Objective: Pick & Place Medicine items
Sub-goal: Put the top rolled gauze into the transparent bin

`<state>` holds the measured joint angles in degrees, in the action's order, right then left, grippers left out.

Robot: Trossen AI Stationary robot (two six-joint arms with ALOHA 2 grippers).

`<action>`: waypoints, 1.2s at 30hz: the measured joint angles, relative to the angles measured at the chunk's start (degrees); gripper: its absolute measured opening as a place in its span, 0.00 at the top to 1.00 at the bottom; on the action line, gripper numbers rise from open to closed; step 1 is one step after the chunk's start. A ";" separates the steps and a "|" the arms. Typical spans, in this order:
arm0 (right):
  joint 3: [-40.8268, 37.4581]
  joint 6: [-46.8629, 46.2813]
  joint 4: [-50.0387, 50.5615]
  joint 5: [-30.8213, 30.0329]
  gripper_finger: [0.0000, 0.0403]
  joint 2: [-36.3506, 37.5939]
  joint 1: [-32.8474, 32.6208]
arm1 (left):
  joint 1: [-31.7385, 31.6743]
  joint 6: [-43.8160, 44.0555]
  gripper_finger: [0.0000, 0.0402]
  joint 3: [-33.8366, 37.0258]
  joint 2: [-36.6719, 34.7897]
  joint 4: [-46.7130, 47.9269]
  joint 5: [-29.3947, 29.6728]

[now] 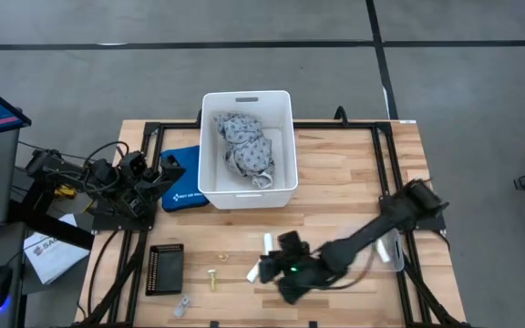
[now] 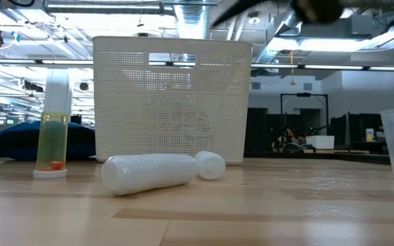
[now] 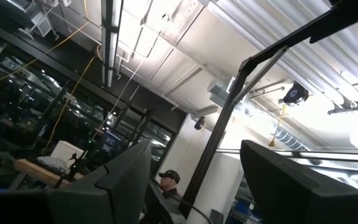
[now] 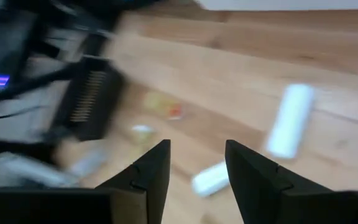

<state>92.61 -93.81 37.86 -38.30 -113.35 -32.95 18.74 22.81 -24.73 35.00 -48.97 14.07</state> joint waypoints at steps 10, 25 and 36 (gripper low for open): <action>7.46 -3.67 11.65 11.45 0.49 -11.18 5.00 | 0.00 -0.02 0.40 0.00 -0.01 -0.11 0.76; 7.31 -3.35 10.76 16.61 0.40 -14.59 8.30 | -0.02 0.15 0.40 0.00 -0.02 -0.53 0.90; 7.24 -4.78 10.19 18.64 0.48 -17.27 7.54 | -0.01 0.17 0.40 0.00 1.28 -3.15 0.69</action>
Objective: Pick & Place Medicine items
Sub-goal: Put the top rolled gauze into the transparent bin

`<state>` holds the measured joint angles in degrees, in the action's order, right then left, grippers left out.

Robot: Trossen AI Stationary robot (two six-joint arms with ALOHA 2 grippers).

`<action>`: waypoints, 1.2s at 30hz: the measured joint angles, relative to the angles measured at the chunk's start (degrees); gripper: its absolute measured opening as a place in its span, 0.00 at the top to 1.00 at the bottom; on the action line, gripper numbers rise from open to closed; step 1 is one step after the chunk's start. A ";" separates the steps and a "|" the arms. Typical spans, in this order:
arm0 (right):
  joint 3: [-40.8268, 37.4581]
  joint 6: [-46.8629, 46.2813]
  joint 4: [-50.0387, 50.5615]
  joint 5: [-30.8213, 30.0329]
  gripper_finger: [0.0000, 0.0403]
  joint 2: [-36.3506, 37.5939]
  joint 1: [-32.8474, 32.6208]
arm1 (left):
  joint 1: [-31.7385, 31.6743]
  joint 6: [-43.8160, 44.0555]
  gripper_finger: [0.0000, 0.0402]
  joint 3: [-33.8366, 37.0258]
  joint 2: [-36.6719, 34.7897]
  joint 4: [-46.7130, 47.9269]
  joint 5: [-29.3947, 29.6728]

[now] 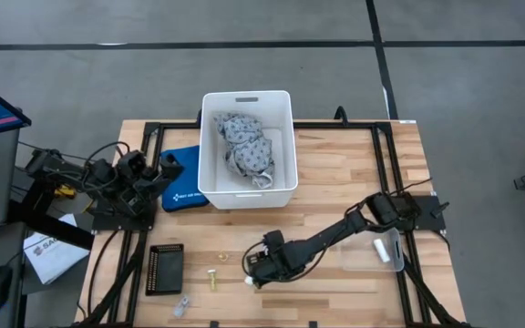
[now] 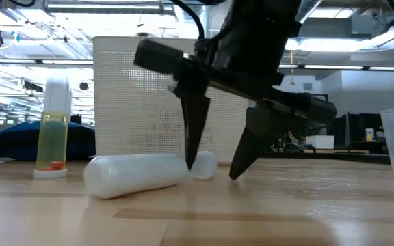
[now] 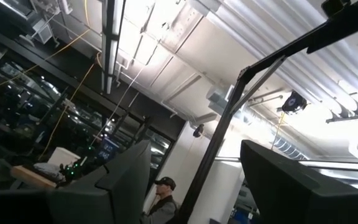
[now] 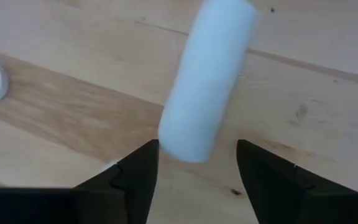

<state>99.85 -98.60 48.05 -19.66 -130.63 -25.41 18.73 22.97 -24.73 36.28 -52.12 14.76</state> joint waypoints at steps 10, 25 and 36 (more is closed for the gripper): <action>0.04 0.21 -0.11 -1.22 0.66 0.00 0.45 | 0.01 0.42 0.40 0.02 1.48 -1.09 -0.10; 0.04 -0.89 1.10 -1.52 0.97 0.38 -1.89 | 0.00 0.47 0.40 0.02 1.50 -1.07 -0.08; 15.79 -12.23 13.35 -7.70 0.99 0.50 -15.94 | 0.00 0.47 0.40 0.02 1.50 -1.05 -0.80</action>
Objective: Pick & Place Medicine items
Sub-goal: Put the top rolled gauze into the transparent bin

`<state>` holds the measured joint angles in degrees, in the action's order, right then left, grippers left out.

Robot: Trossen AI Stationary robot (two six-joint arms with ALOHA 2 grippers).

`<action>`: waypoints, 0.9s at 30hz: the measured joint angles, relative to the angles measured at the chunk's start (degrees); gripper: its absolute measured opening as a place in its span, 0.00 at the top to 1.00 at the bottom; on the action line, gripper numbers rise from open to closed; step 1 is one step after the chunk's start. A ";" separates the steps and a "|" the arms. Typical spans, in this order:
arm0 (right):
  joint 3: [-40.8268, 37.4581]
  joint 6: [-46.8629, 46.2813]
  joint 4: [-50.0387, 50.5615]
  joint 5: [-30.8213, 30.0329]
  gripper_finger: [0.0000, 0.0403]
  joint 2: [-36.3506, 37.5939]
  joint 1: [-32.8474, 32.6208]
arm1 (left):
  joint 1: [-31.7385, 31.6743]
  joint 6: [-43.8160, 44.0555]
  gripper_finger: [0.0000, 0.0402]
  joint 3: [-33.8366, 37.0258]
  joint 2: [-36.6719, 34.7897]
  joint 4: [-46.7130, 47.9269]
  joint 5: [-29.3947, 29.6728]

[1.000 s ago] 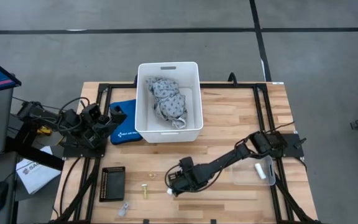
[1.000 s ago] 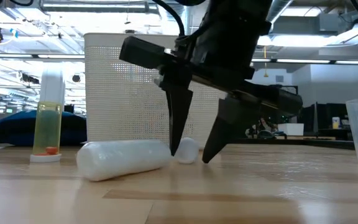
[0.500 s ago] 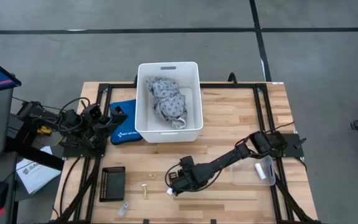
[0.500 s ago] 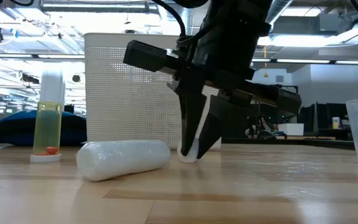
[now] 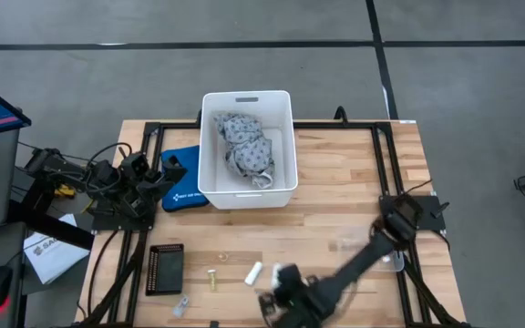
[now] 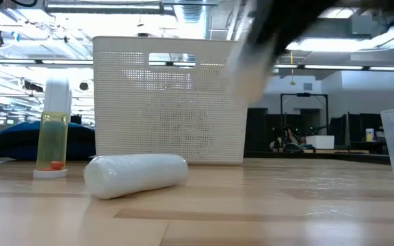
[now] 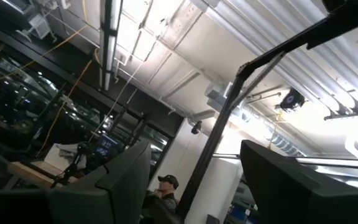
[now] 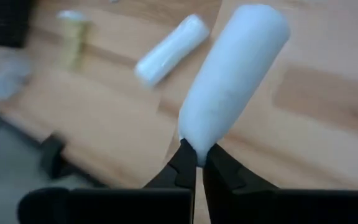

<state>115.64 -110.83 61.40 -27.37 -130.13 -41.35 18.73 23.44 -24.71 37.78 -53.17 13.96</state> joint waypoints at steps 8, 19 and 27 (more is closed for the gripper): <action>19.03 -11.62 28.09 -7.58 0.99 0.12 -11.02 | 0.10 1.02 0.40 0.00 0.67 0.10 -0.51; -1.08 -8.60 28.61 5.59 0.99 17.18 -15.01 | 1.29 1.23 0.40 -0.02 3.18 -0.04 -1.27; -23.02 -11.19 28.07 14.24 1.00 33.09 -16.47 | 2.55 2.33 0.40 -0.02 4.37 0.05 -1.29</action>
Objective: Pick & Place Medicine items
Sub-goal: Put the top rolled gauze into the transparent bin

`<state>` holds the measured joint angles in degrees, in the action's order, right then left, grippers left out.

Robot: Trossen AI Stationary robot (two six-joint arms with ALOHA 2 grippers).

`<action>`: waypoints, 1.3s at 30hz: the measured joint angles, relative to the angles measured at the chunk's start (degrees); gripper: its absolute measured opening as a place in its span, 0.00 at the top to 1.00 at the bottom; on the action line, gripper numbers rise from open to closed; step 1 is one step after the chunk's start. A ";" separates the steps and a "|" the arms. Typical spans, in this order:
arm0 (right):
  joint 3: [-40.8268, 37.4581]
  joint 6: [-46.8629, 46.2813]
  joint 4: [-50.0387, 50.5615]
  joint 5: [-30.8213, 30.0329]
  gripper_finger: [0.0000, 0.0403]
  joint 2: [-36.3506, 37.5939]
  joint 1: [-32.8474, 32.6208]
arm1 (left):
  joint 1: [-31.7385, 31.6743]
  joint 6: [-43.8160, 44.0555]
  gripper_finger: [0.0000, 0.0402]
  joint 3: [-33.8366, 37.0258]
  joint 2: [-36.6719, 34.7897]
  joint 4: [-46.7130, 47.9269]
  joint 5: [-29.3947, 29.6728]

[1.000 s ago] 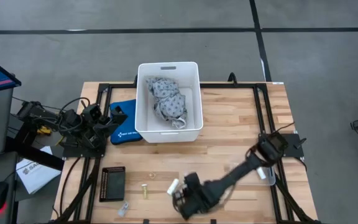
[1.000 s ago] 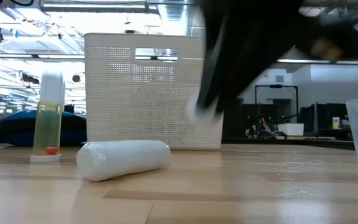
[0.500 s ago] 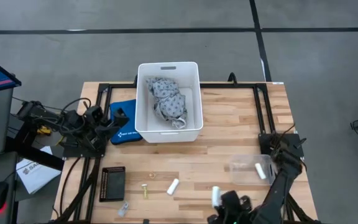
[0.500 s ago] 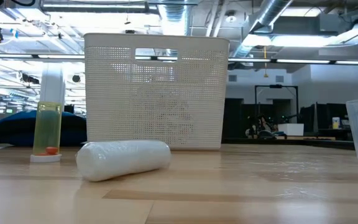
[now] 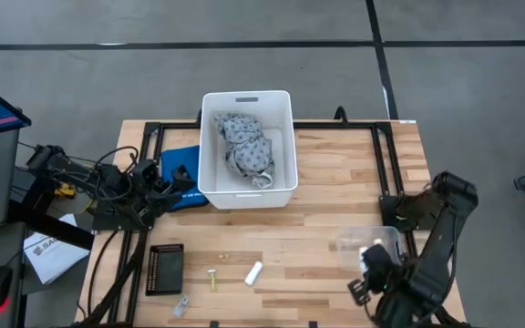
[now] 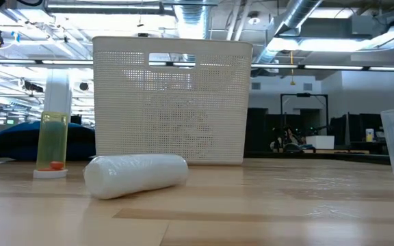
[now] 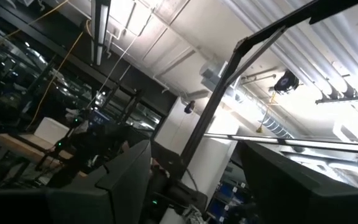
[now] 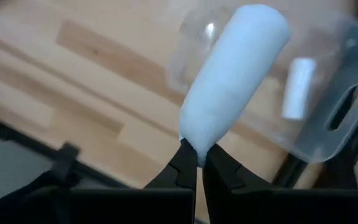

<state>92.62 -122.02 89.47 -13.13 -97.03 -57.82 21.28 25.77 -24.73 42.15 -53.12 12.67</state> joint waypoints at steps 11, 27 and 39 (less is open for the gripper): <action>-26.13 -0.04 -18.84 3.34 1.00 14.48 0.82 | 0.17 0.02 0.40 0.00 -0.02 -0.09 0.17; -42.71 -0.15 -29.24 11.99 1.00 19.02 0.09 | 0.15 0.03 0.40 0.00 -0.04 -0.08 0.83; -44.26 0.48 -30.40 14.26 0.93 19.10 0.09 | 0.15 0.03 0.40 0.00 -0.04 -0.09 1.18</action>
<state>48.36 -121.54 59.07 1.14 -77.93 -57.74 21.43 25.80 -24.73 42.11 -53.21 13.85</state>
